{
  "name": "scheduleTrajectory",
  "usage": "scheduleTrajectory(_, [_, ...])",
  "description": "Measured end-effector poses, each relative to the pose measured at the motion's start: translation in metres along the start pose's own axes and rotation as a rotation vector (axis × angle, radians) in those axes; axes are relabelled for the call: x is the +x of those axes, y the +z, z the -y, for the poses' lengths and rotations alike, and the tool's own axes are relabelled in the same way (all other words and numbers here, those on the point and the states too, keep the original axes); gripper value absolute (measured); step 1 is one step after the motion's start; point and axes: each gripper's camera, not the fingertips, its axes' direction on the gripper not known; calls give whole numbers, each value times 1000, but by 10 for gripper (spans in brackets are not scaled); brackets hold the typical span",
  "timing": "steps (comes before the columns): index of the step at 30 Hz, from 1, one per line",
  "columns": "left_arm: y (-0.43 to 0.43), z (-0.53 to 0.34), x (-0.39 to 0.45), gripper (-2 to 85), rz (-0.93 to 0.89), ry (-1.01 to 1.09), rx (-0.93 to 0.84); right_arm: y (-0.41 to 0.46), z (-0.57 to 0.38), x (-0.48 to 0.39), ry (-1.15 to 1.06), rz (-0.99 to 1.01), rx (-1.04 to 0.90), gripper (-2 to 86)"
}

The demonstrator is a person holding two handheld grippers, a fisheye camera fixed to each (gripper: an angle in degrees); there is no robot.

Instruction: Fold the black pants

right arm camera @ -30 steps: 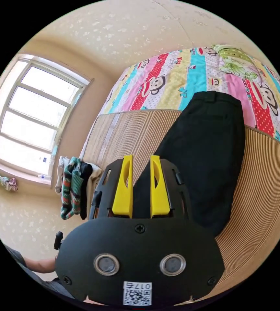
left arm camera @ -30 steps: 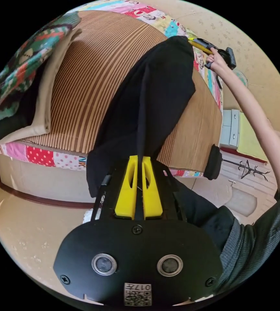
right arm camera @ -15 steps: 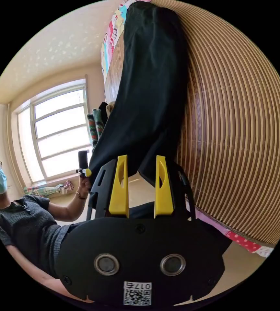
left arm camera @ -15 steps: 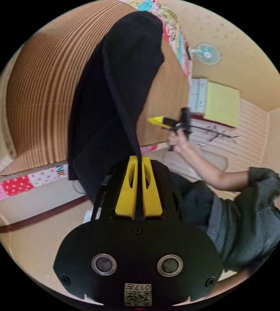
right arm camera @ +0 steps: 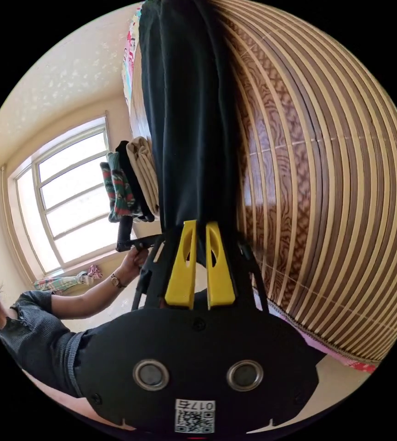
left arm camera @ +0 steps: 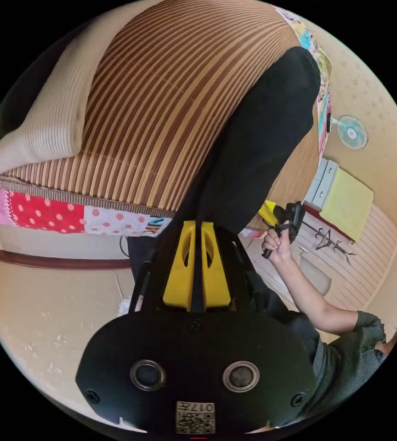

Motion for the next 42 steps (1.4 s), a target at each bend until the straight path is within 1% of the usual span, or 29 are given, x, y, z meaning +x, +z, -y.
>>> scheduleTrajectory(2, [2,-2,11,-1,71,42,-3,1,-1,-10,-43,-69,-32,39])
scheduleTrajectory(5, [5,-7,25,16,119,91,-19,-12,-7,-13,-19,-80,10,41])
scheduleTrajectory(7, [9,-14,31,46,301,67,-42,-20,-11,-16,-25,-95,34,52])
scheduleTrajectory(9, [6,-21,39,73,352,79,-11,-32,-17,-20,-25,-161,96,83])
scheduleTrajectory(10, [0,-26,45,78,329,102,46,-36,-19,-22,-18,-197,126,92])
scheduleTrajectory(11, [-4,-29,48,79,310,120,79,-44,-24,-24,-1,-262,197,99])
scheduleTrajectory(12, [-10,-31,53,82,272,147,138,-47,-25,-23,8,-273,236,102])
scheduleTrajectory(13, [-10,-28,54,87,240,161,168,-46,-24,-20,10,-253,238,102])
scheduleTrajectory(14, [-8,-24,54,89,232,163,167,-39,-17,-12,9,-171,209,94])
scheduleTrajectory(15, [-2,-15,53,90,239,159,153,-29,-7,-4,13,-103,150,79])
scheduleTrajectory(16, [6,-6,53,90,270,159,140,-23,-2,-2,21,-99,113,70])
scheduleTrajectory(17, [10,-2,54,88,289,165,133,-13,6,-2,20,-144,44,53])
scheduleTrajectory(19, [21,0,61,74,366,235,110,-14,5,-11,-14,-166,23,46])
scheduleTrajectory(20, [22,-2,62,60,375,251,110,-18,-1,-17,-47,-164,22,44])
scheduleTrajectory(21, [26,-8,64,33,335,292,80,-25,-14,-22,-62,-201,37,43])
scheduleTrajectory(22, [30,-17,66,26,318,304,64,-27,-21,-23,-57,-234,42,43])
scheduleTrajectory(23, [35,-21,67,23,302,321,45,-31,-37,-22,-45,-313,39,43])
scheduleTrajectory(24, [49,-29,70,19,275,340,-23,-31,-51,-16,-22,-395,26,44])
scheduleTrajectory(25, [68,-36,74,15,254,352,-106,-32,-58,-11,-3,-423,21,46])
scheduleTrajectory(26, [78,-40,76,13,252,358,-144,-34,-69,2,41,-439,6,49])
scheduleTrajectory(27, [95,-49,81,13,273,371,-173,-38,-75,15,77,-409,-22,59])
scheduleTrajectory(29, [99,-60,88,24,295,373,-108,-55,-81,26,80,-356,-7,81])
scheduleTrajectory(30, [92,-61,89,43,251,352,-48,-71,-83,30,64,-314,40,94])
scheduleTrajectory(31, [82,-57,87,68,162,324,12,-79,-83,33,60,-289,67,99])
scheduleTrajectory(34, [63,-31,71,109,-16,243,114,-115,-68,53,38,-132,157,122])
scheduleTrajectory(37, [54,6,61,115,-77,206,168,-129,-40,67,-2,-42,175,123])
scheduleTrajectory(39, [57,29,65,99,-86,240,142,-121,-15,72,-42,30,138,111])
scheduleTrajectory(41, [70,52,76,83,-84,282,47,-111,-3,75,-33,73,112,88])
scheduleTrajectory(42, [78,62,83,72,-41,279,-13,-105,0,76,-5,82,99,63])
